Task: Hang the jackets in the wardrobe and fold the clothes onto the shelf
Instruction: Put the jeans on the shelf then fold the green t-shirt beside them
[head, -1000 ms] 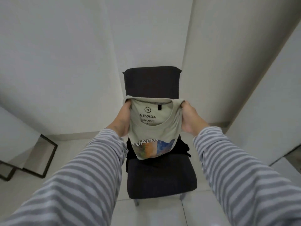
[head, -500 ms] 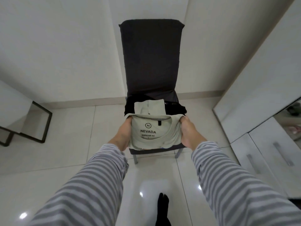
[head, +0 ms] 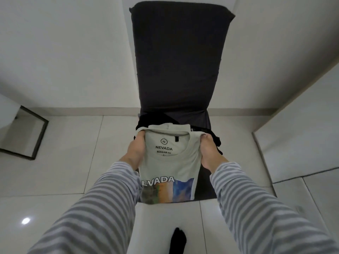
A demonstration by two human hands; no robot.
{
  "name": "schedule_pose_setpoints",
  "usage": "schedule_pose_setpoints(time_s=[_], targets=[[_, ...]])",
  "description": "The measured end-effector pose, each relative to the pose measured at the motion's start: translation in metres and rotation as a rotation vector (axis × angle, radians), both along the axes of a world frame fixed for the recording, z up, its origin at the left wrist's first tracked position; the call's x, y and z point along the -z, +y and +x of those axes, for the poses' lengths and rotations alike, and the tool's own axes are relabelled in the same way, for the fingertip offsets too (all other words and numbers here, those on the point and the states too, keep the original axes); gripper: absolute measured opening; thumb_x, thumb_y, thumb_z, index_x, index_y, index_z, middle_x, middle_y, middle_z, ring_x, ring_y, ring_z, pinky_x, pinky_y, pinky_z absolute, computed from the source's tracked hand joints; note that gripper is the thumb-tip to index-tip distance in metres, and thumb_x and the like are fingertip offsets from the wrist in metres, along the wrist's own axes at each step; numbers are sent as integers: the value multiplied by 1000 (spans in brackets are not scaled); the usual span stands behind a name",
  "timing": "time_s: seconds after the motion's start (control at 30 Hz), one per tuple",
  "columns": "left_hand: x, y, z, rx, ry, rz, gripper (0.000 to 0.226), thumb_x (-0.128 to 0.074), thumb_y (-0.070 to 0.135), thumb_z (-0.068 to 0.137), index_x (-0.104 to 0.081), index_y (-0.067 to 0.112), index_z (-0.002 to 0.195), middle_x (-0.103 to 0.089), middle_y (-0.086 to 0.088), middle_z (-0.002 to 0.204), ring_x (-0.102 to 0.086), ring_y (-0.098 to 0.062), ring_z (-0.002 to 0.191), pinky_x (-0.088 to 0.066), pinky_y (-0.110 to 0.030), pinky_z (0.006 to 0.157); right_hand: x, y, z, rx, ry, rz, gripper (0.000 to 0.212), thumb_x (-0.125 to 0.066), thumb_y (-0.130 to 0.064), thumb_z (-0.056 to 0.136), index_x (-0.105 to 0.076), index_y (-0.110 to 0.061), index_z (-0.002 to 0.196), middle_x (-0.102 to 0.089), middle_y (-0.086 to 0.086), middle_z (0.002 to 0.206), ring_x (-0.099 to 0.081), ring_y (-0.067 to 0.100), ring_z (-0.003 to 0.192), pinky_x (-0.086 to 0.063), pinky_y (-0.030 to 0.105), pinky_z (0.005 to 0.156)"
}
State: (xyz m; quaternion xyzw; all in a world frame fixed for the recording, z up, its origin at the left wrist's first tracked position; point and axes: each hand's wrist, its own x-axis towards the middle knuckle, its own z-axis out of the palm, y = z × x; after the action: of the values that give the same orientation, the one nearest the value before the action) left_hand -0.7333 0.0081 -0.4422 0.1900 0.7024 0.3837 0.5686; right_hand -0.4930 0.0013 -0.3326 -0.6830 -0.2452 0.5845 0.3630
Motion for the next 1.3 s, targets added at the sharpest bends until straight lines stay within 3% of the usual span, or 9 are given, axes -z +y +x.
schedule_pose_setpoints(time_s=[0.17,0.4,0.53,0.67,0.83,0.93,1.0,1.17,1.3], targets=[[-64,18,23,-48,45,-52,89,-45,74,53,-63,15,116,-67,-10,109,-63,-34,101,-47,-51,97,23,56,1,-24,-92,8,34,-23,-20,103,-43,-7,127,-53,14,123,-51,24,102,-40,44,106],[27,94,23,26,-73,-89,70,-68,58,60,-65,15,114,-72,-10,105,-68,-32,97,-51,-48,94,135,140,-6,15,-271,42,34,-23,-21,105,-41,-5,129,-46,10,107,-44,19,93,-34,29,80],[66,96,26,98,311,-41,33,-60,43,88,-61,10,93,-64,-4,88,-63,-26,88,-51,-36,81,178,144,-3,39,-431,11,33,-29,-18,103,-45,-1,126,-53,18,114,-50,28,97,-37,33,81],[75,96,20,141,518,-35,40,-58,41,89,-43,17,61,-47,4,61,-46,-14,58,-33,-26,51,184,149,3,42,-478,-82,33,-37,-16,99,-50,-2,125,-54,20,127,-52,34,113,-40,37,97],[68,96,24,88,523,-82,36,-61,45,85,-53,13,98,-58,0,96,-57,-22,91,-45,-31,74,166,149,-3,-49,-569,-87,33,-35,-16,97,-44,-9,128,-52,17,129,-52,34,109,-39,35,89],[59,97,26,82,482,-130,52,-65,47,82,-53,9,115,-56,-8,115,-56,-29,109,-47,-43,96,147,136,-15,-226,-878,154,42,-43,-27,95,-37,-20,137,-40,14,137,-46,35,116,-38,40,89],[55,99,27,147,393,-112,25,-65,36,86,-57,12,89,-60,-4,92,-59,-28,97,-49,-42,92,141,132,-23,-517,-1038,339,58,-51,-45,90,-32,-31,143,-28,7,148,-30,29,135,-27,45,108],[37,89,26,144,169,47,8,-59,15,88,-65,21,87,-70,-11,102,-66,-34,99,-51,-50,94,144,133,-40,-1105,-1039,429,104,-63,-70,68,-4,-41,149,3,-10,160,9,15,148,12,55,116],[12,80,28,150,49,174,26,-54,2,69,-71,15,83,-70,-11,89,-65,-33,88,-52,-46,83,136,139,-52,-1227,-948,388,113,-68,-69,62,4,-48,146,-28,-3,155,-12,18,147,16,57,113]])
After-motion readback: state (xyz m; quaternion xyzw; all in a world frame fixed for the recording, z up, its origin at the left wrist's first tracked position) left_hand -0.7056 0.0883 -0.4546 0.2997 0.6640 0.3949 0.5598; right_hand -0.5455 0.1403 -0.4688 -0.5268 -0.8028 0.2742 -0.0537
